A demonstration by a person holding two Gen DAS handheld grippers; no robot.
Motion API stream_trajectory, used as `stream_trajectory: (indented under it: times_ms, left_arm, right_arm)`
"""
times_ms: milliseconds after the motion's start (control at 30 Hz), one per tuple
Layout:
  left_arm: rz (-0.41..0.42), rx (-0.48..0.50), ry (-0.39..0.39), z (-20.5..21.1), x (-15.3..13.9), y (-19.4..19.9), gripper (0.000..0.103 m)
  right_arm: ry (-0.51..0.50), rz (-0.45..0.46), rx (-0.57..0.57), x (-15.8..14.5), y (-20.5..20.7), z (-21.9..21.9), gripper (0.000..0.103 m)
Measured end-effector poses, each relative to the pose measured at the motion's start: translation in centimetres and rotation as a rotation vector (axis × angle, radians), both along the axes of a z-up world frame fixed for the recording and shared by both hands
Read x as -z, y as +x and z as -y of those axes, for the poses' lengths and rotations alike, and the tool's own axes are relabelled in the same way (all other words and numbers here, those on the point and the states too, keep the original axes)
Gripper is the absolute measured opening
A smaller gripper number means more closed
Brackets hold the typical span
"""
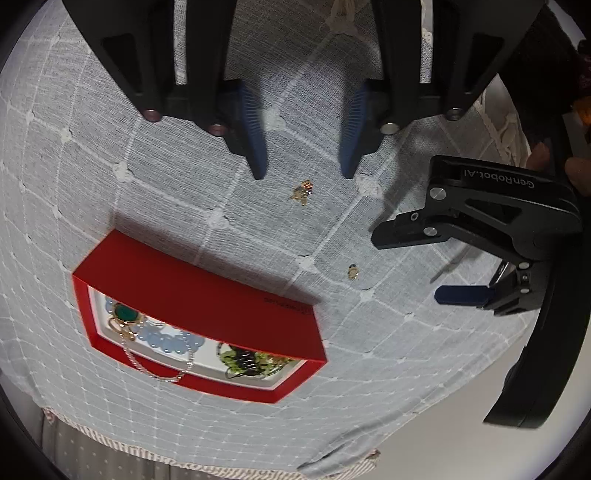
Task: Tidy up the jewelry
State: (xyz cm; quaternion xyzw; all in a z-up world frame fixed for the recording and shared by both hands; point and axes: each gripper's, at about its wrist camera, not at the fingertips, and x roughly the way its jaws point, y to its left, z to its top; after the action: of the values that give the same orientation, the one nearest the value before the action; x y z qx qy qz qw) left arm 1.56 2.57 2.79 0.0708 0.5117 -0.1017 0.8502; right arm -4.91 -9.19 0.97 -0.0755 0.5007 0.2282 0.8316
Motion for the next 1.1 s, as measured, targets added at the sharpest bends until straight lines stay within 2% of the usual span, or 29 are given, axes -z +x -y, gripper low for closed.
stream_trajectory:
  times_ms: [100,400,567,633,733,933,1100]
  left_arm:
    - [-0.003,0.003,-0.005,-0.1,0.0,0.1,0.102]
    - [0.019,0.026,-0.017,0.2,-0.4,-0.4,0.102]
    - [0.029,0.049,-0.017,0.7,-0.6,-0.7,0.101]
    - [0.034,0.059,-0.016,0.9,-0.6,-0.8,0.100]
    - [0.042,0.071,-0.015,1.3,-0.7,-1.1,0.096]
    - [0.052,0.129,-0.033,2.2,-0.9,-1.5,0.074]
    - [0.043,0.169,-0.055,2.8,-0.6,-1.1,0.047]
  right_arm:
    - [-0.011,0.009,-0.013,0.2,-0.1,-0.3,0.038]
    - [-0.034,0.040,-0.033,0.6,0.5,-1.1,0.025]
    - [-0.057,0.067,-0.043,0.8,0.9,-1.7,0.014]
    - [-0.065,0.072,-0.042,0.8,1.0,-1.9,0.008]
    - [-0.069,0.069,-0.036,0.6,1.1,-1.9,0.008]
    - [-0.070,0.067,0.009,0.0,1.2,-0.7,0.008]
    - [-0.051,0.064,0.039,-0.7,1.4,0.5,0.008]
